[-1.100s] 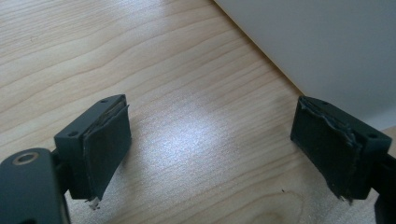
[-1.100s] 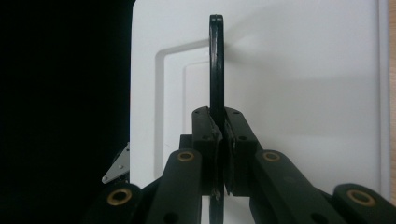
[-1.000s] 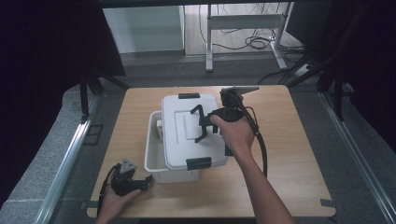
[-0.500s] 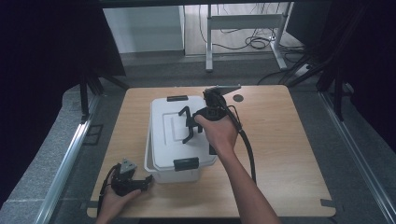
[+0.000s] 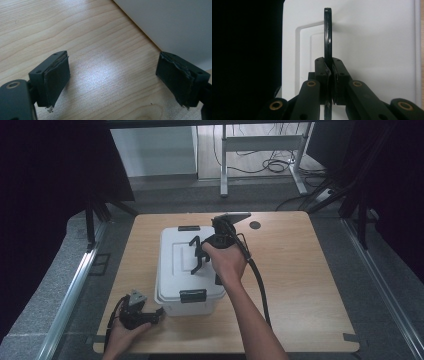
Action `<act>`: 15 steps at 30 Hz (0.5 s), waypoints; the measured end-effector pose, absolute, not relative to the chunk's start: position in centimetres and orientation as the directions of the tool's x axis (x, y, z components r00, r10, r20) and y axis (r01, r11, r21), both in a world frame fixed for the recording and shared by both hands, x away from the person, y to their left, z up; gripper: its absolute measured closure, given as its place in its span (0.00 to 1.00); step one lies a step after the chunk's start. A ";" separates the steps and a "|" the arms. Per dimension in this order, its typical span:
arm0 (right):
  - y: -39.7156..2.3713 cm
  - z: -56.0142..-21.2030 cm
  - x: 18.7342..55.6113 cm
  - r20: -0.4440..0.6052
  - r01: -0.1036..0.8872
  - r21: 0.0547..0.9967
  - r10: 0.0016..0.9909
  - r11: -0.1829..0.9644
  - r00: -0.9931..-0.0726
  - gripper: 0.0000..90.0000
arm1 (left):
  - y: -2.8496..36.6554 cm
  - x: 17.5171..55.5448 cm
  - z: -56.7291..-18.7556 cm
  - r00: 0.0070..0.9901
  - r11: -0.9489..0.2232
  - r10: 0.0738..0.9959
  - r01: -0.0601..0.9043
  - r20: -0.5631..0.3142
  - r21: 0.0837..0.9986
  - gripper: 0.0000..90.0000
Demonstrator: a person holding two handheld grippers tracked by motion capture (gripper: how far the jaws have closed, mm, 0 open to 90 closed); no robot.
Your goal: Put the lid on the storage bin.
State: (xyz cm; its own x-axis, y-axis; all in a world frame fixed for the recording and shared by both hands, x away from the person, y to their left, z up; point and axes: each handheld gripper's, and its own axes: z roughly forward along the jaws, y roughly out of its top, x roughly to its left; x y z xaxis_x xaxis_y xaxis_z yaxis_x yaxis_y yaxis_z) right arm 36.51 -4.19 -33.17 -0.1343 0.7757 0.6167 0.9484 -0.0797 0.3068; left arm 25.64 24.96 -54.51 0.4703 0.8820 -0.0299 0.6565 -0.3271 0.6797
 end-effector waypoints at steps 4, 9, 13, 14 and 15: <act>-3.4 -33.6 36.7 0.611 0.953 0.290 0.783 -0.085 -0.116 0.94 | 25.0 25.6 -54.5 0.470 -0.327 0.882 0.656 -0.030 0.680 0.13; -2.9 -34.3 37.0 0.605 0.958 0.270 0.791 -0.099 -0.089 0.94 | 25.0 25.6 -54.5 0.470 -0.327 0.882 0.656 -0.030 0.680 0.13; -2.5 -34.8 37.3 0.604 0.960 0.263 0.793 -0.097 -0.085 0.94 | 25.0 25.6 -54.5 0.470 -0.327 0.882 0.656 -0.030 0.680 0.13; -2.5 -34.9 37.3 0.606 0.961 0.256 0.792 -0.101 -0.078 0.94 | 25.0 25.6 -54.5 0.470 -0.327 0.882 0.656 -0.030 0.680 0.13; -2.4 -35.0 37.4 0.607 0.961 0.255 0.791 -0.103 -0.076 0.94 | 25.0 25.6 -54.5 0.470 -0.327 0.882 0.656 -0.030 0.680 0.13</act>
